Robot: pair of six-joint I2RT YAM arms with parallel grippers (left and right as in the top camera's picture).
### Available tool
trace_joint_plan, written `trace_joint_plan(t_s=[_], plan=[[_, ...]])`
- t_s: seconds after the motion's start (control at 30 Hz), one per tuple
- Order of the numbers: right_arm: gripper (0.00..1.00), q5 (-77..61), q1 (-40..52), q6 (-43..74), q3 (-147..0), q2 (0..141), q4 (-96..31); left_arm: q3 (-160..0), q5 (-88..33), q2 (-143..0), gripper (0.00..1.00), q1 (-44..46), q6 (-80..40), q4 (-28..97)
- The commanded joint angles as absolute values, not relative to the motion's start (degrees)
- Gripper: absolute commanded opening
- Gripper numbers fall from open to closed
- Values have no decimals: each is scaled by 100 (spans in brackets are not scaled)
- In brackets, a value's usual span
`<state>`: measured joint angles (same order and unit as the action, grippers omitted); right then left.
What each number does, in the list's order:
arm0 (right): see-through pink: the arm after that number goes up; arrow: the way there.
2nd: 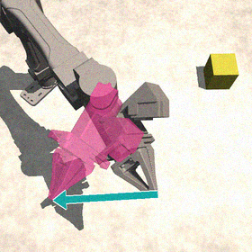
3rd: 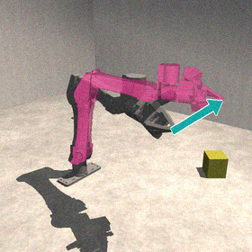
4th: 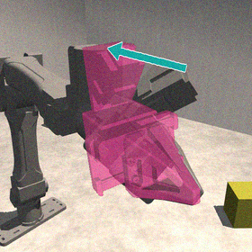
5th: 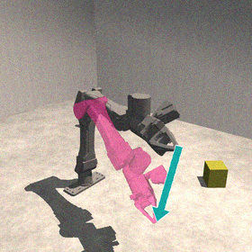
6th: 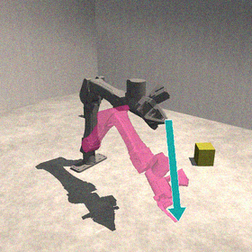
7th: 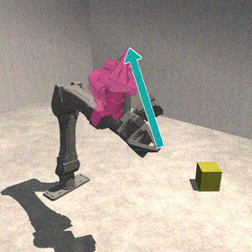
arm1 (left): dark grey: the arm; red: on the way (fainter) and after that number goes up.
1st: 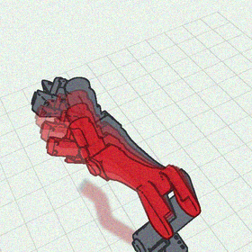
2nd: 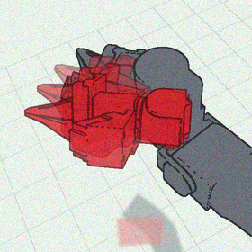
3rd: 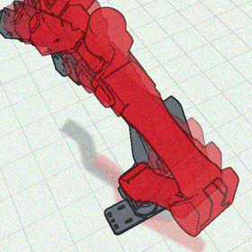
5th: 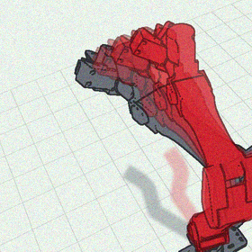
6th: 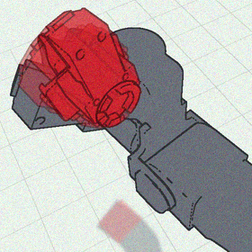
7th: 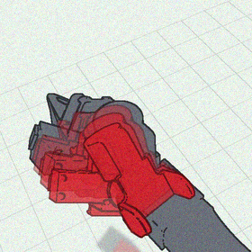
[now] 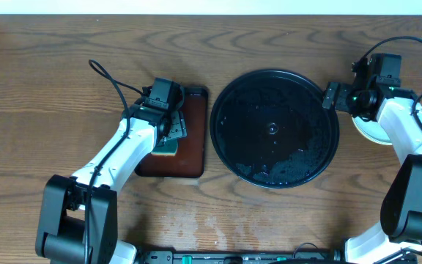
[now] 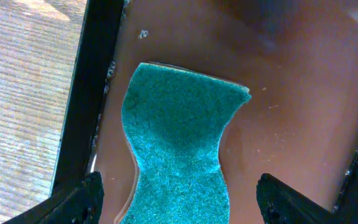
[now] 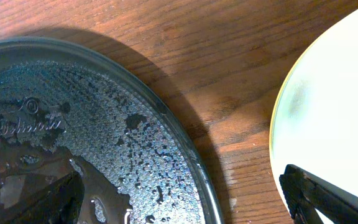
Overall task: Clean dirty plates on tray and stack at the side
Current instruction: 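Release the plate and lower the sponge onto the small tray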
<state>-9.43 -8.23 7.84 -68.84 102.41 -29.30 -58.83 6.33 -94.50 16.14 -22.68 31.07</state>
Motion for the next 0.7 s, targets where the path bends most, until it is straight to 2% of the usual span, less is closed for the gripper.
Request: trace_joint_plan(t_s=[0.0, 0.4, 0.67], plan=[[99, -947, -825, 718, -6888, 10136, -2934, -5865, 663, -9437, 80, 1597, -2274, 3116], [99, -950, -825, 718, -6842, 9640, -2961, -5865, 663, -9437, 80, 1597, -2274, 3116], [99, -950, -633, 718, -6720, 7596, -2958, -5865, 663, -9437, 80, 1597, -2276, 3114]])
